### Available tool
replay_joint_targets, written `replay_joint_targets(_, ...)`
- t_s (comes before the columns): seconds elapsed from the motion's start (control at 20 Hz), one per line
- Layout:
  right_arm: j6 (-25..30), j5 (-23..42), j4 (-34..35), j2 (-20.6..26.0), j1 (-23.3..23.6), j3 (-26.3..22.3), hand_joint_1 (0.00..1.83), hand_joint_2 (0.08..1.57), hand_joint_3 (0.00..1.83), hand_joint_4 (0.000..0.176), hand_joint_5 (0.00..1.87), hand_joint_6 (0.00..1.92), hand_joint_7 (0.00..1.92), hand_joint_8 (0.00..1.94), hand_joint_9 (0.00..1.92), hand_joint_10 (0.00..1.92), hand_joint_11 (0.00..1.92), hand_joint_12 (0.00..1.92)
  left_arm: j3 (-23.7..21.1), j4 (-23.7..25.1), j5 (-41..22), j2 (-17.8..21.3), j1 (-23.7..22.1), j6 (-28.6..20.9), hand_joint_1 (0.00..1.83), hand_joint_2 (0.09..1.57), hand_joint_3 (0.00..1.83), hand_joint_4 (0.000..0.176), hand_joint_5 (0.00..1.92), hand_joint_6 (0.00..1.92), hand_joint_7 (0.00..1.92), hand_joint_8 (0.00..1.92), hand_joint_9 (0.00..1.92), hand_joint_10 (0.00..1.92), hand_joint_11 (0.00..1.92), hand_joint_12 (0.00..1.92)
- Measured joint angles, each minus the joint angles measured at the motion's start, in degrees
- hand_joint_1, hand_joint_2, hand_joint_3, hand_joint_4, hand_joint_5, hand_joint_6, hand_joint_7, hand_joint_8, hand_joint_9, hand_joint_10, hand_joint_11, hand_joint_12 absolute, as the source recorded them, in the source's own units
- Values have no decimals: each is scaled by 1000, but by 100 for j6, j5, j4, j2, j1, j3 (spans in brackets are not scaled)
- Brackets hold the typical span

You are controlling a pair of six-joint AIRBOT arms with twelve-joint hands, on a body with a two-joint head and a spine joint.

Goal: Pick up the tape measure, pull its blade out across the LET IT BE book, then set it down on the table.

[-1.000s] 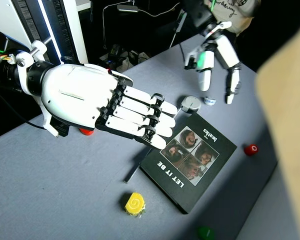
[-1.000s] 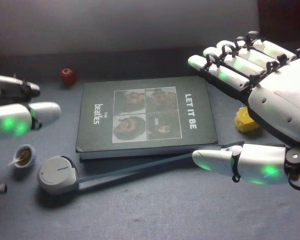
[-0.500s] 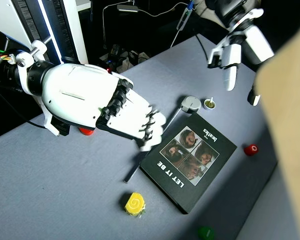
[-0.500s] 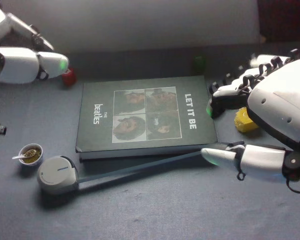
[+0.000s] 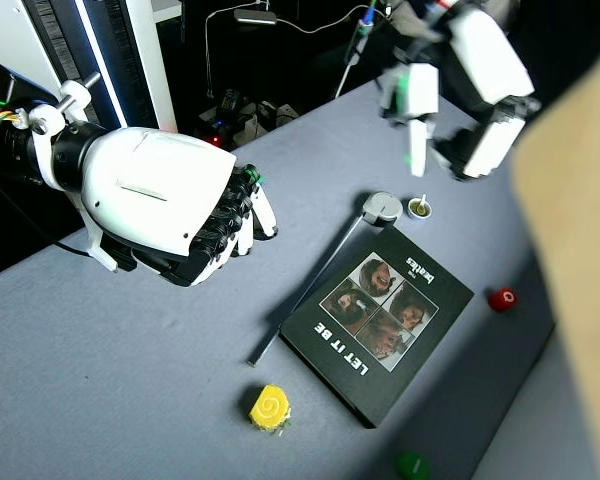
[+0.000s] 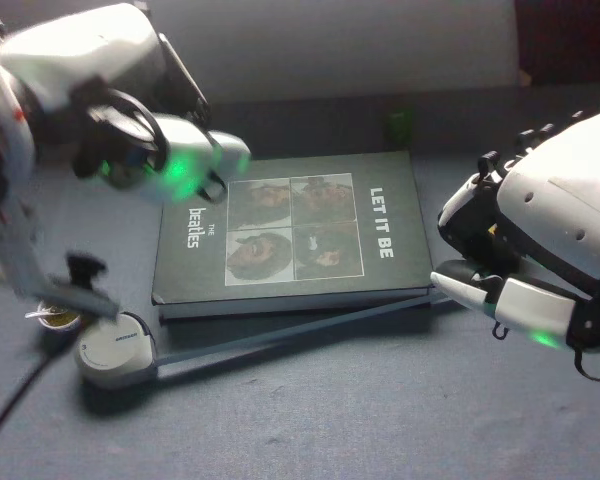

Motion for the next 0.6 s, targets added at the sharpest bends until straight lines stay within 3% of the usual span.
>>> replay_joint_targets(0.2, 166, -199, 4, 0, 96, 157, 832, 1417, 1, 176, 1235, 1921, 1555, 1941, 1787, 1921, 1921, 1921, -494, 76, -581, -310, 380, -501, 686, 1235, 12, 0, 1128, 1921, 1236, 1921, 1214, 1921, 1271, 1921)
replay_joint_targets(0.35, 411, -369, -9, 7, 103, 181, 843, 1412, 0, 176, 1263, 1921, 1572, 1941, 1793, 1921, 1921, 1921, -658, 435, -1010, -640, 807, -1016, 686, 1257, 0, 10, 1033, 1921, 1168, 1921, 1176, 1921, 1223, 1921)
replay_joint_targets(0.4, 525, -470, 7, 7, 146, 192, 845, 1411, 0, 176, 1264, 1921, 1573, 1941, 1795, 1921, 1921, 1921, -658, 553, -1169, -793, 955, -1226, 686, 1253, 0, 107, 1017, 1921, 1156, 1921, 1164, 1921, 1212, 1921)
replay_joint_targets(0.45, 610, -546, -11, 7, 190, 205, 846, 1412, 0, 176, 1263, 1921, 1573, 1941, 1796, 1921, 1921, 1921, -660, 651, -1226, -894, 1099, -1405, 684, 1250, 0, 162, 1006, 1921, 1146, 1921, 1155, 1921, 1203, 1921)
replay_joint_targets(0.5, 695, -634, 17, 22, 236, 219, 835, 1429, 5, 176, 1261, 1921, 1571, 1941, 1800, 1921, 1921, 1921, -664, 726, -1340, -1021, 1213, -1558, 689, 1236, 0, 175, 976, 1921, 1106, 1921, 1115, 1921, 1163, 1921)
replay_joint_targets(0.6, 785, -761, 85, 37, 275, 240, 828, 1431, 4, 176, 1255, 1921, 1557, 1941, 1806, 1921, 1921, 1921, -688, 929, -1484, -1143, 1303, -1733, 699, 1225, 0, 176, 957, 1921, 1070, 1921, 1075, 1921, 1130, 1921)
